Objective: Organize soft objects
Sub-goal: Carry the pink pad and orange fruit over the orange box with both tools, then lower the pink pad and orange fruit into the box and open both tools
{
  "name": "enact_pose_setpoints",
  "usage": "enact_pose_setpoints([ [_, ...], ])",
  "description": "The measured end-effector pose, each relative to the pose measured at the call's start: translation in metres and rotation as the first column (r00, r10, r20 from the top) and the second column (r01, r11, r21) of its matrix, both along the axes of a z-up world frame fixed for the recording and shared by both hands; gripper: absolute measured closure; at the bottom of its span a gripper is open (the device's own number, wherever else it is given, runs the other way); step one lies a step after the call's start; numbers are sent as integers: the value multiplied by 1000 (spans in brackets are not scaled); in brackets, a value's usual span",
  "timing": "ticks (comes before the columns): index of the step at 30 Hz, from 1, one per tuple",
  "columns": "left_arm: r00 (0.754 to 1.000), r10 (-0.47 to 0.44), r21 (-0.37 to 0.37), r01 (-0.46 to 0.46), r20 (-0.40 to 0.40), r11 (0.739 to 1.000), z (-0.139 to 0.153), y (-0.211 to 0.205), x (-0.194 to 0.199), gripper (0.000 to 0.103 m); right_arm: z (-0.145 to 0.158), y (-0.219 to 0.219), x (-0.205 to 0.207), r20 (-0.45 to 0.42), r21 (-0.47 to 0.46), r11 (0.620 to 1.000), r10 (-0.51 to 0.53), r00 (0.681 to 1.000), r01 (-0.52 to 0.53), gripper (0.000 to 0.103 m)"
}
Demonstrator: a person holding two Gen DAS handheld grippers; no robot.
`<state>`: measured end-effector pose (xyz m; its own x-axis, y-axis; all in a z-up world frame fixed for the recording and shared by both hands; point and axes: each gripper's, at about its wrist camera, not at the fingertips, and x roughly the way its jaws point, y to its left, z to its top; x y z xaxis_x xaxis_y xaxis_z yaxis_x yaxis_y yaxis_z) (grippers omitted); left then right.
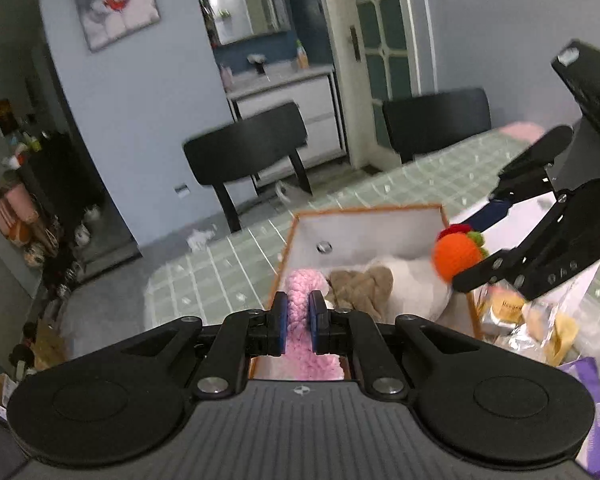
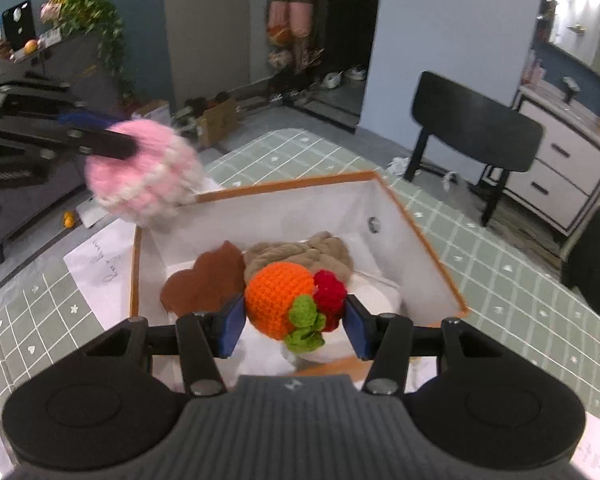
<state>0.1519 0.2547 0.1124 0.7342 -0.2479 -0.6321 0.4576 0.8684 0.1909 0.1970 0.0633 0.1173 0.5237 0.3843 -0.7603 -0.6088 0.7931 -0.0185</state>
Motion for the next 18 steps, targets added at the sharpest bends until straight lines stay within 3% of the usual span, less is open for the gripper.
enact_pose_setpoints([
  [3, 999, 1, 21, 0, -45, 1000, -22, -11, 14, 91, -17, 16, 11, -25, -18, 999, 34, 999, -35, 51],
  [11, 992, -6, 192, 30, -124, 981, -76, -41, 22, 91, -60, 41, 21, -58, -111, 989, 93, 994, -99, 51],
  [18, 986, -31, 165, 58, -162, 985, -83, -48, 9, 91, -76, 48, 18, -111, -89, 986, 132, 985, -143, 51],
])
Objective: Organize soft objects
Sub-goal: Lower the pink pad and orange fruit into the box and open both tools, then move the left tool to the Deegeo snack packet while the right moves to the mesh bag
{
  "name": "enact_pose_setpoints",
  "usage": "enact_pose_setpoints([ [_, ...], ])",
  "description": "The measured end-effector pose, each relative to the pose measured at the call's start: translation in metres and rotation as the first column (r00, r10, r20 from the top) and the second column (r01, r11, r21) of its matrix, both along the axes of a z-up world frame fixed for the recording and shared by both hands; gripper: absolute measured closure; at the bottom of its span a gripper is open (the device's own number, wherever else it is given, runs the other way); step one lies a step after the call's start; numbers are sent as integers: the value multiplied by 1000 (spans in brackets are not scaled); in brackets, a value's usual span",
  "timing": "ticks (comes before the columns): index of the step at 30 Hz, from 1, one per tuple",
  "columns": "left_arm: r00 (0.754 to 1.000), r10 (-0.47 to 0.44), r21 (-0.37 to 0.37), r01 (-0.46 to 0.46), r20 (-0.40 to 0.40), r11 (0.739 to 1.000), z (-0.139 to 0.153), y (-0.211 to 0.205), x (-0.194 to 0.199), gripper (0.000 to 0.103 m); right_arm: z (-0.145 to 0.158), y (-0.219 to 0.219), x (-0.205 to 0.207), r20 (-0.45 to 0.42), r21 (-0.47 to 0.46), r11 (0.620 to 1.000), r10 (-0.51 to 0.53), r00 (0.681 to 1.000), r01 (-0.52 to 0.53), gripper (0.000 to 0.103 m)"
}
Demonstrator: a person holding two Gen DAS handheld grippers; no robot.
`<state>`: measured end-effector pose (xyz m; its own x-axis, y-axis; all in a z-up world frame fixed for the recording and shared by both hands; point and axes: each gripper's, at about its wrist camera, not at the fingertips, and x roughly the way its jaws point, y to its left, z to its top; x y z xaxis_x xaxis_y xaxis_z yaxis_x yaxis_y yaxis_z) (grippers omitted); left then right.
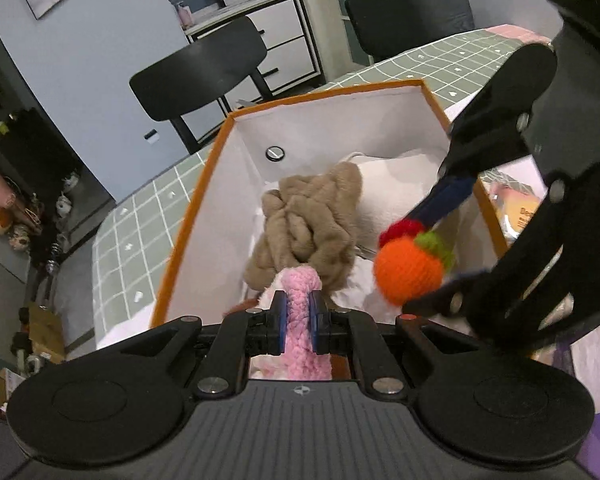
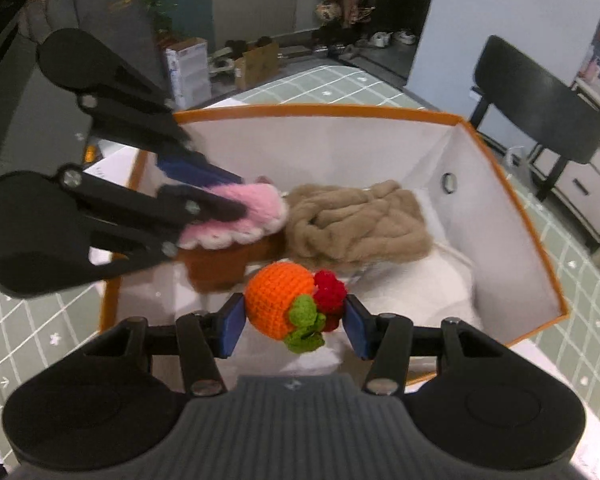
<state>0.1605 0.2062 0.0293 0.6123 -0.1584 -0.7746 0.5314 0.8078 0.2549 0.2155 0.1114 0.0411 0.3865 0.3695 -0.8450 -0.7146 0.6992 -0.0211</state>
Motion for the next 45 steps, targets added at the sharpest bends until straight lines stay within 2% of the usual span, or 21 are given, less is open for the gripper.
enact_pose_setpoints([
  [3, 1000, -1, -12, 1, -26, 1000, 0, 1, -4, 89, -5, 6, -4, -26, 12, 999, 30, 999, -30, 50],
  [5, 999, 3, -34, -4, -49, 999, -1, 6, -3, 81, -8, 10, -6, -39, 12, 999, 38, 999, -38, 50],
  [9, 996, -3, -65, -3, -86, 998, -2, 9, -7, 76, -14, 19, -11, -83, 13, 998, 61, 995, -60, 48],
  [10, 996, -6, -66, -1, -93, 998, -2, 8, -7, 69, -15, 21, -13, -85, 2, 998, 67, 994, -68, 43],
  [11, 995, -3, -62, -3, -97, 998, -2, 9, -8, 56, -15, 23, -15, -78, -9, 998, 69, 995, -70, 39],
  [13, 994, 4, -50, -10, -107, 999, -4, 8, -9, 51, -13, 23, -16, -72, -7, 998, 60, 996, -60, 39],
  [22, 995, 17, -73, -25, -103, 997, 8, 14, -17, 50, -2, 12, -28, -44, -10, 999, 51, 998, -52, 39],
  [26, 997, 11, -60, -16, -73, 998, 18, 11, -27, 43, 7, 7, -36, -27, -13, 999, 50, 998, -51, 39],
  [45, 1000, -31, -34, 31, -3, 999, 50, -12, -73, 40, 43, -25, -78, 57, -12, 999, 38, 998, -37, 38],
])
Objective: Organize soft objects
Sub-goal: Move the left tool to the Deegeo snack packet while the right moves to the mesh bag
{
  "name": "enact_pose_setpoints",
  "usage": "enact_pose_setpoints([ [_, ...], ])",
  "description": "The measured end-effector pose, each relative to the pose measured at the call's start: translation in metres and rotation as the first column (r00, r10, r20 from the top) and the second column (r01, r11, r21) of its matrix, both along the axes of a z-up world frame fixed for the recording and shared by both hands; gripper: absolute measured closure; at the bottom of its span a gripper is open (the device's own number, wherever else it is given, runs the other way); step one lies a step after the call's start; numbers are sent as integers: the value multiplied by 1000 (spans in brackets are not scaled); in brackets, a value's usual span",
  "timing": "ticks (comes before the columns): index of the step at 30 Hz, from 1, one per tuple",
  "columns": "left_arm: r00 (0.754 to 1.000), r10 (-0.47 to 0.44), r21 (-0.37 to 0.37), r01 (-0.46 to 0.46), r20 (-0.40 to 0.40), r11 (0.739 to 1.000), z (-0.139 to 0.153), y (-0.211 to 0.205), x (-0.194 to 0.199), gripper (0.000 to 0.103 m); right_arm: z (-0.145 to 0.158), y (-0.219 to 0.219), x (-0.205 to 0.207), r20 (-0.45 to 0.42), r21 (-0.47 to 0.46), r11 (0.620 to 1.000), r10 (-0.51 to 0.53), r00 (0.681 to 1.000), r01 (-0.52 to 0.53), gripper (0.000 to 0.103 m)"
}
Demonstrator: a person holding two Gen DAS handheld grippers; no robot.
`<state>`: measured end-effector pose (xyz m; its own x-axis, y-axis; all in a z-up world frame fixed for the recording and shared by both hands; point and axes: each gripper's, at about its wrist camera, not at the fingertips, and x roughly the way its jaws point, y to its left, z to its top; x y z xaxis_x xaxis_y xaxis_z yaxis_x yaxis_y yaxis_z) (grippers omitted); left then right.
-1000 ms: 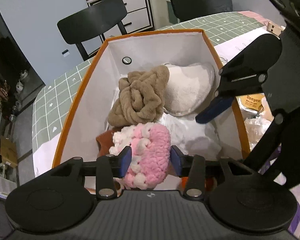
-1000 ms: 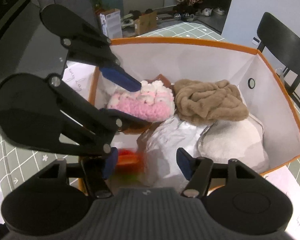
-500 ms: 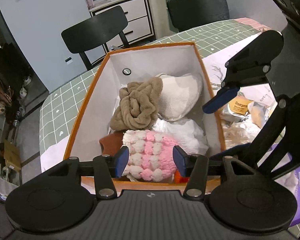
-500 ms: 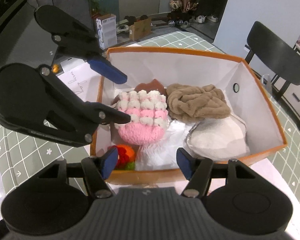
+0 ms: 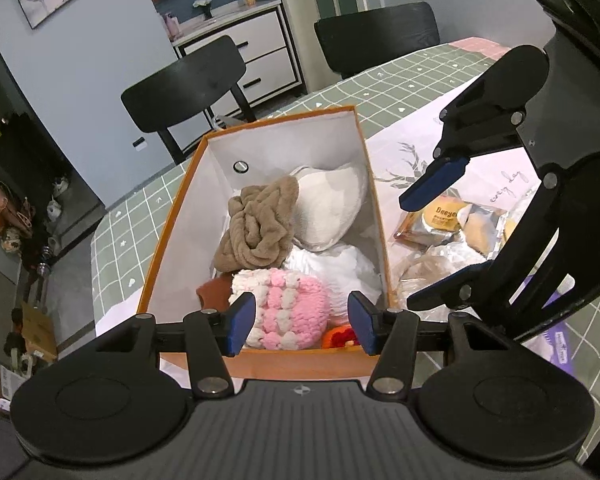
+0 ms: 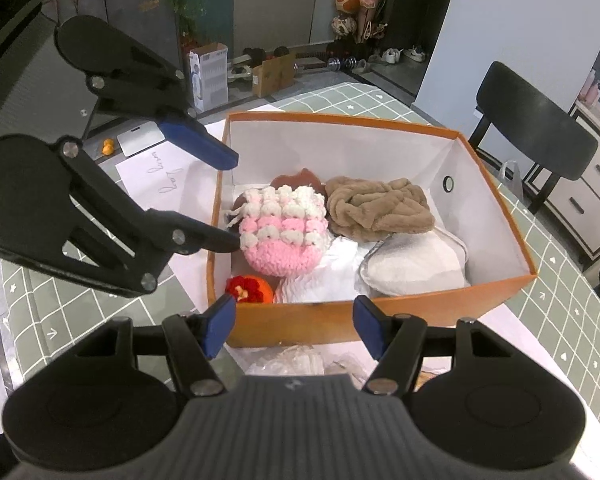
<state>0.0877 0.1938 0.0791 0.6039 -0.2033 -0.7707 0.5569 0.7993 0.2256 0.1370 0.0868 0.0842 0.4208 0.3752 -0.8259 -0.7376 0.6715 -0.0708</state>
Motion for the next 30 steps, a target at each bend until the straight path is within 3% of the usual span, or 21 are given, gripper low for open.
enact_pose_setpoints([
  [9, 1000, -20, 14, 20, 22, 1000, 9, -20, -19, 39, 16, -31, -23, 34, 42, 999, -36, 999, 34, 38],
  [19, 994, -94, 26, 93, 47, 995, 13, -73, -43, 33, 21, -88, -55, 42, 130, 986, -114, 993, 107, 38],
  [25, 990, -137, 16, 136, 20, 991, -6, -109, -43, 33, 3, -145, -71, 0, 204, 958, -208, 978, 204, 37],
  [30, 990, -140, -35, 139, -27, 990, -27, -144, -29, 32, -29, -197, -74, -38, 244, 911, -333, 942, 332, 34],
])
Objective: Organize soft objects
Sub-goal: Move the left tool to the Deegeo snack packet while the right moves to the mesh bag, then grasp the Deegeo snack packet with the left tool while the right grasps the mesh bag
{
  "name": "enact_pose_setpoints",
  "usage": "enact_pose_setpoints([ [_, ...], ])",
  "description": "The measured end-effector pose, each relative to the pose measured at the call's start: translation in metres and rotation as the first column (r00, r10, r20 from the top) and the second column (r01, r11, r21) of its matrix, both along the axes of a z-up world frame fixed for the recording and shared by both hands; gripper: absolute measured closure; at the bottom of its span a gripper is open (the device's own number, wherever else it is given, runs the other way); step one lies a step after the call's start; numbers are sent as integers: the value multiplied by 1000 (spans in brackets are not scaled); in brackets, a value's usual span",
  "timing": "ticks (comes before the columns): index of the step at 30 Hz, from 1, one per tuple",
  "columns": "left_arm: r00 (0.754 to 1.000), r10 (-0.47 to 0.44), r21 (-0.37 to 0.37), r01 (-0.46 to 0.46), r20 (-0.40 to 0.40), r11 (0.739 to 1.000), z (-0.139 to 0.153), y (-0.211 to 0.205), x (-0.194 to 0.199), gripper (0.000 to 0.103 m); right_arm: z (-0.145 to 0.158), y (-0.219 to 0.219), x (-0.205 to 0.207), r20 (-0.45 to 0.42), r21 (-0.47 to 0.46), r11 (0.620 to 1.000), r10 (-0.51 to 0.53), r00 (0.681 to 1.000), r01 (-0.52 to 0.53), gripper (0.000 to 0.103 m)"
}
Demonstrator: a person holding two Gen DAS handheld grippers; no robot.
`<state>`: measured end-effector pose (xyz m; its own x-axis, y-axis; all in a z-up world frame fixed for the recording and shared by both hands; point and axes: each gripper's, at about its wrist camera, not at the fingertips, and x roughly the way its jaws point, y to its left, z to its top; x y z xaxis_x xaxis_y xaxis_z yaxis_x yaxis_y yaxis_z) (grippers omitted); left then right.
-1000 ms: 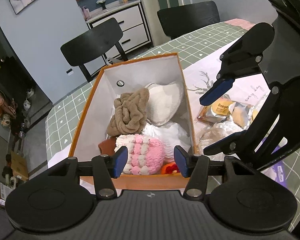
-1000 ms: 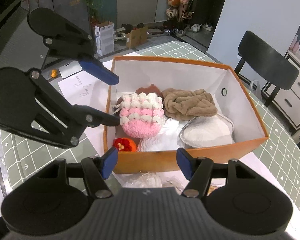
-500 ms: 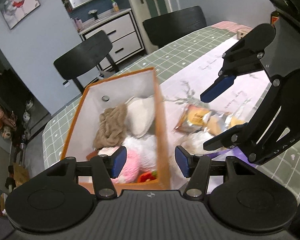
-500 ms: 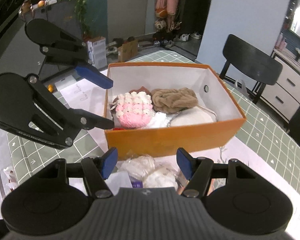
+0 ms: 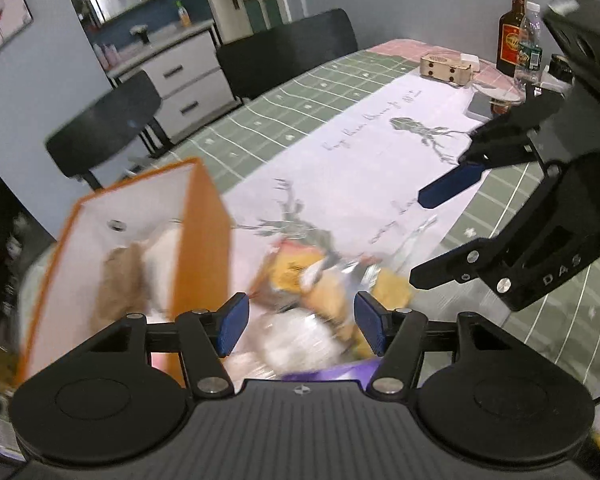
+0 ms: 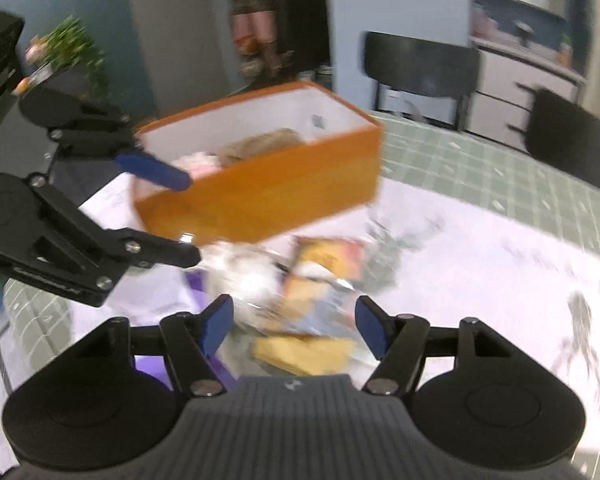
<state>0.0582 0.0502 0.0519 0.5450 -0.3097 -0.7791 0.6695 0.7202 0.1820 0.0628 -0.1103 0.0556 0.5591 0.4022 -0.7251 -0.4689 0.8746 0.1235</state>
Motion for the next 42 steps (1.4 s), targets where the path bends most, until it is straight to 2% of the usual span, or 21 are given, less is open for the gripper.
enact_pose_setpoints([
  [3, 998, 29, 1, -29, -47, 1000, -13, -19, 13, 31, -20, -26, -1, -25, 17, 998, -68, 997, 68, 32],
  [7, 992, 83, -29, -86, -93, 996, -29, -31, 29, 28, -36, -52, -6, -42, -11, 991, -134, 990, 133, 31],
  [11, 977, 151, -50, -160, -150, 986, -45, -36, 47, 25, -51, -67, -9, -62, -25, 985, -171, 983, 170, 31],
  [16, 933, 261, -84, -289, -248, 954, -66, -33, 70, 21, -67, -64, -5, -122, 6, 986, -162, 979, 164, 30],
  [21, 866, 339, -110, -402, -367, 909, -85, -29, 91, 20, -71, -48, -10, -114, -55, 990, -132, 985, 127, 28],
  [23, 850, 372, -111, -439, -373, 892, -87, -30, 95, 18, -73, -44, -10, -119, -75, 990, -128, 985, 120, 27],
  [25, 846, 387, -103, -451, -368, 887, -87, -33, 97, 17, -77, -44, -9, -124, -94, 989, -126, 984, 114, 27],
  [30, 843, 446, -41, -479, -301, 877, -84, -43, 94, 17, -84, -44, -12, -145, -116, 988, -116, 983, 99, 24],
  [34, 847, 458, 6, -474, -271, 880, -84, -48, 91, 15, -90, -42, -12, -148, -131, 987, -110, 983, 91, 19],
  [39, 835, 476, 10, -493, -275, 870, -91, -54, 96, 13, -97, -33, -14, -167, -136, 989, -85, 982, 63, 19],
  [42, 821, 491, -8, -515, -293, 857, -93, -57, 103, 10, -102, -25, -18, -156, -161, 986, -71, 985, 46, 13],
])
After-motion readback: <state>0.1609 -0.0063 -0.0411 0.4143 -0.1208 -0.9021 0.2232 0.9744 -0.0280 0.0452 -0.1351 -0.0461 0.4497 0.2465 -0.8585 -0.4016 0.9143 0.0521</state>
